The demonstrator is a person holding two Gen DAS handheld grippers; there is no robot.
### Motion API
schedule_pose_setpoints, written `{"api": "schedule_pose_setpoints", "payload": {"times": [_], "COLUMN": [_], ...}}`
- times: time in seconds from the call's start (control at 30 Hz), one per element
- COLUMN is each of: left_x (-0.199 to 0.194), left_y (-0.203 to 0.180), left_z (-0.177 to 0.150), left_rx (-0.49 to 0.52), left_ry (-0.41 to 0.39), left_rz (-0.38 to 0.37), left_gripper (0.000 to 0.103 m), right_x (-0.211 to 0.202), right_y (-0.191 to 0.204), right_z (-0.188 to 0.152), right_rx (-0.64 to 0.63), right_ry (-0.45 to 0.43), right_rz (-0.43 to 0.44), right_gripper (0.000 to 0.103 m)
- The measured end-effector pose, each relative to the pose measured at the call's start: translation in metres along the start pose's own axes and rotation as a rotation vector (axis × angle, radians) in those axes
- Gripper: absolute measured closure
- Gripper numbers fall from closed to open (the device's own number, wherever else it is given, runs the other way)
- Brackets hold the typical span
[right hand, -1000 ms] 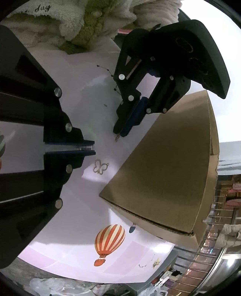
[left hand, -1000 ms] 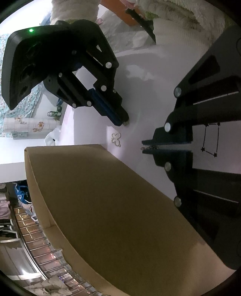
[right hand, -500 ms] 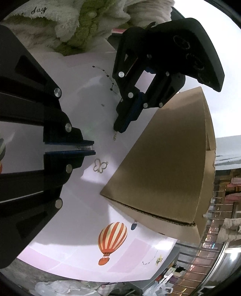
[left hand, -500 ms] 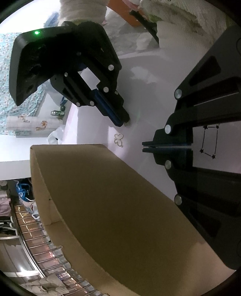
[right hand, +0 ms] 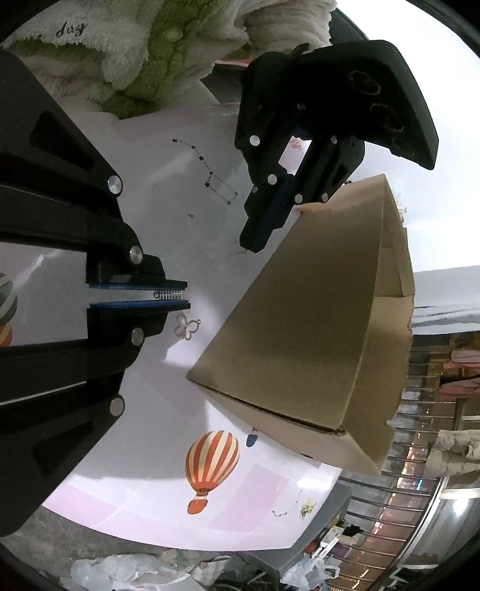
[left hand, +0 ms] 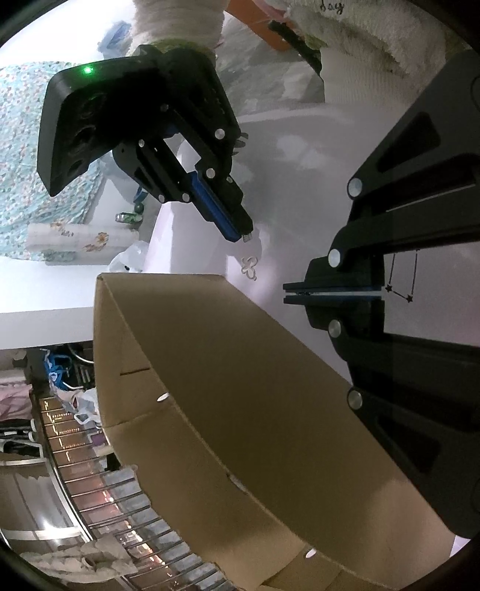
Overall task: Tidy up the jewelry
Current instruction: 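Lift both held pieces with both grippers toward the box, then lower the pieces into the box and open both grippers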
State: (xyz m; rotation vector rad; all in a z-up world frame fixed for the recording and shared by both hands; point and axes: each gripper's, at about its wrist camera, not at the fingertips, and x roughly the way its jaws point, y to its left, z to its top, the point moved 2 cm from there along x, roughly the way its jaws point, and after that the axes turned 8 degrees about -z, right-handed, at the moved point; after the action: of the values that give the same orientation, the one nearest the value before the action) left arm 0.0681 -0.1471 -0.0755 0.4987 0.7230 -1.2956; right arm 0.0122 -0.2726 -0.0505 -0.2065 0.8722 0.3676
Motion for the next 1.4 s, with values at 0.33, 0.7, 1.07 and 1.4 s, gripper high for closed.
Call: {"api": "schedule_pose_setpoints", "payload": {"times": [0.33,0.7,1.07,1.4], "left_x": [-0.019,-0.048,-0.107,-0.135], "left_y": [-0.003,-0.016,-0.022,0.012], "left_z": [0.005,0.014,0.042,0.074], "left_rx": [0.016,0.038,0.091,0.098], "left_ry": [-0.030,-0.081,-0.193,-0.246], "left_rz": [0.022,0.059,0.122,0.151], "left_gripper": [0.103,0.103,0.103,0.103], "right_x": [-0.012,-0.038,-0.072,-0.080], "right_y": [0.004,0.016,0.018,0.011], "right_z": [0.010,0.023,0.062,0.116], "right_rx": [-0.013,-0.050,-0.065,-0.123], "right_ry": [-0.027,-0.081,-0.200,-0.281], "right_rz": [-0.030,-0.068,-0.056,-0.068], "right_gripper": [0.098,0.098,0.098,0.098]}}
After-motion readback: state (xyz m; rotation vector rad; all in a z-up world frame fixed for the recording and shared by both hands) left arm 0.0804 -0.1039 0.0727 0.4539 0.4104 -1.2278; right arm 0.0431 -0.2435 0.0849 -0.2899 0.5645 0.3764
